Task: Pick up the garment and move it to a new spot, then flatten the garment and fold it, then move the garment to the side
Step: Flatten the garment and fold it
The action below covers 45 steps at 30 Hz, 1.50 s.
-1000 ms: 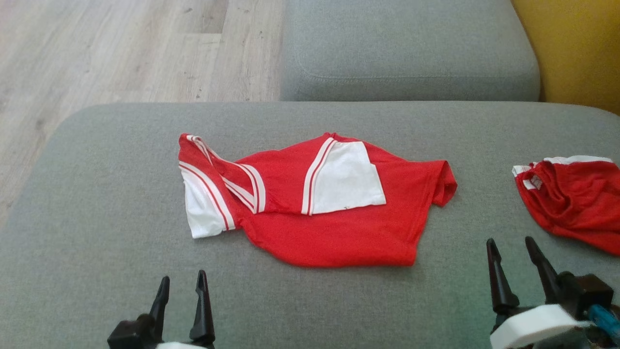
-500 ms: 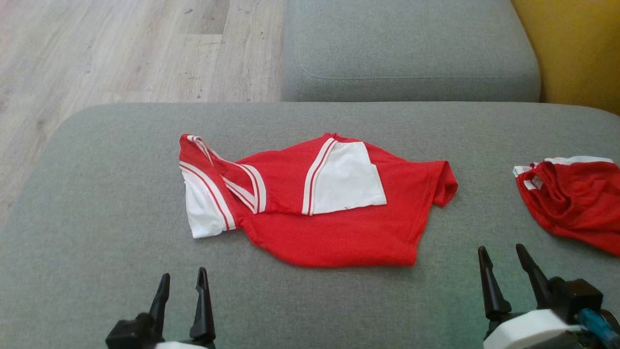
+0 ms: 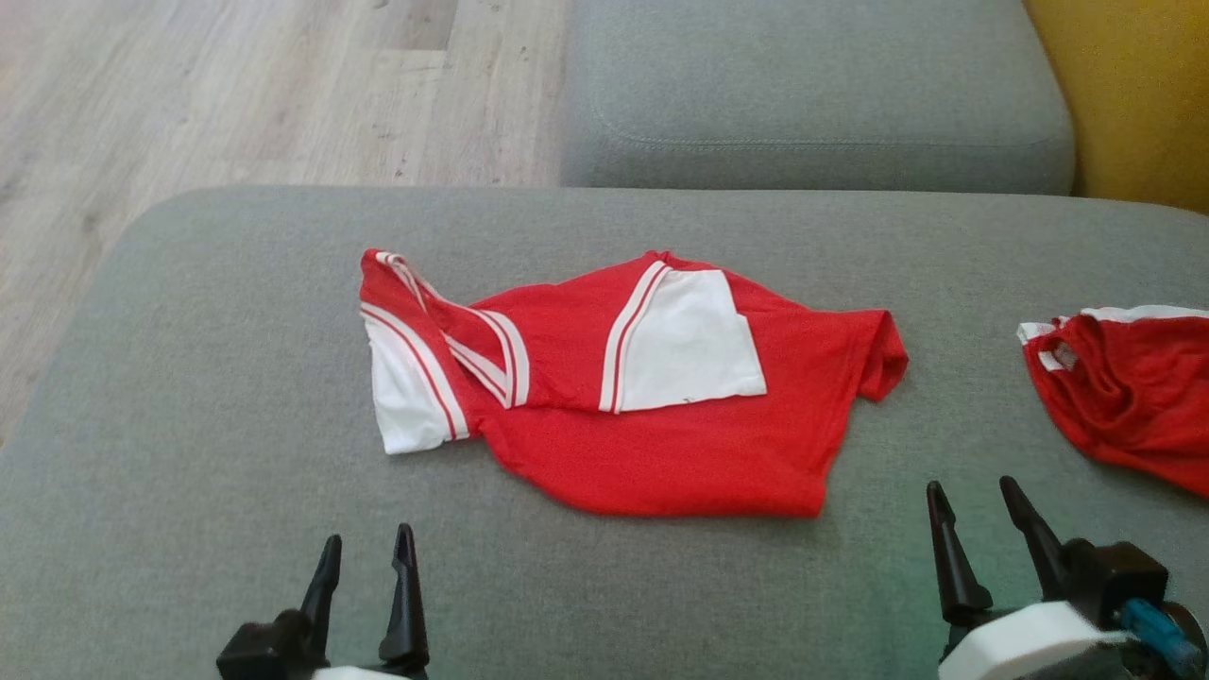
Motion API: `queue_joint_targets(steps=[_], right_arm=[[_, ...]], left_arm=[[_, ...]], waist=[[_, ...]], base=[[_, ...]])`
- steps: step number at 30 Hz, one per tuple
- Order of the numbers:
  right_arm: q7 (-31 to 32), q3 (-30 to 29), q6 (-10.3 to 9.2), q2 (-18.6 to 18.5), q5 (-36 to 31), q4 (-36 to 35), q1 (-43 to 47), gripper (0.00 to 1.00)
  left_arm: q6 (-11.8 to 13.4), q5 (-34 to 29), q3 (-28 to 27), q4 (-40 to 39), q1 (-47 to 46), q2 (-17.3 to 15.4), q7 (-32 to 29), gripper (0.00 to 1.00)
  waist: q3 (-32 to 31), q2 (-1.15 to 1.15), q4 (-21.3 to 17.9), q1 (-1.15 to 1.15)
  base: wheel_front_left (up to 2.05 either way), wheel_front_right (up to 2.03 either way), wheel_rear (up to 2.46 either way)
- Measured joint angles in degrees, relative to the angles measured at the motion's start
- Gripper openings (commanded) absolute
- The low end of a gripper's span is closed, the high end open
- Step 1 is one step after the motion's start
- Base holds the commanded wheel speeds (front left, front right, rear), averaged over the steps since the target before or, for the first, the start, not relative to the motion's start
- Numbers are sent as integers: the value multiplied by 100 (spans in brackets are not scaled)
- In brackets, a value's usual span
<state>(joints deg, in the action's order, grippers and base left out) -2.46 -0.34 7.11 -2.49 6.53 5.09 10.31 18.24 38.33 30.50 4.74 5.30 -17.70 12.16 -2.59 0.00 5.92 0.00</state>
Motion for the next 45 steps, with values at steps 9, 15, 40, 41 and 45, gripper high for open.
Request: queue_joint_targets(steps=[9, 15, 40, 41, 45], right_arm=[[968, -103, 0, 0, -281, 214, -661, 100], [1853, -403, 0, -2, -553, 770, -1463, 100], [2593, -1046, 0, -346, -1247, 1908, -2551, 0], [2622, -1090, 0, -487, -1267, 1890, -2655, 0], [2719, -1125, 0, -1091, -1299, 1894, -3085, 0]], left_arm=[[22, -59, 96, -127, -32, -4, -7, 100], [-9, -60, 110, -123, -232, 81, 3, 100], [-222, -218, 108, 225, -506, 389, 164, 100], [-246, -218, 109, 224, -534, 394, 168, 100], [-271, -269, 120, 226, -585, 402, 204, 100]], waist=[[256, 0, 329, 0], [569, 0, 616, 1], [1084, 0, 1344, 0], [1109, 0, 1358, 0], [1237, 0, 1406, 1]], base=[[0, 0, 0], [0, 0, 0], [0, 0, 0], [0, 0, 0], [0, 0, 0]])
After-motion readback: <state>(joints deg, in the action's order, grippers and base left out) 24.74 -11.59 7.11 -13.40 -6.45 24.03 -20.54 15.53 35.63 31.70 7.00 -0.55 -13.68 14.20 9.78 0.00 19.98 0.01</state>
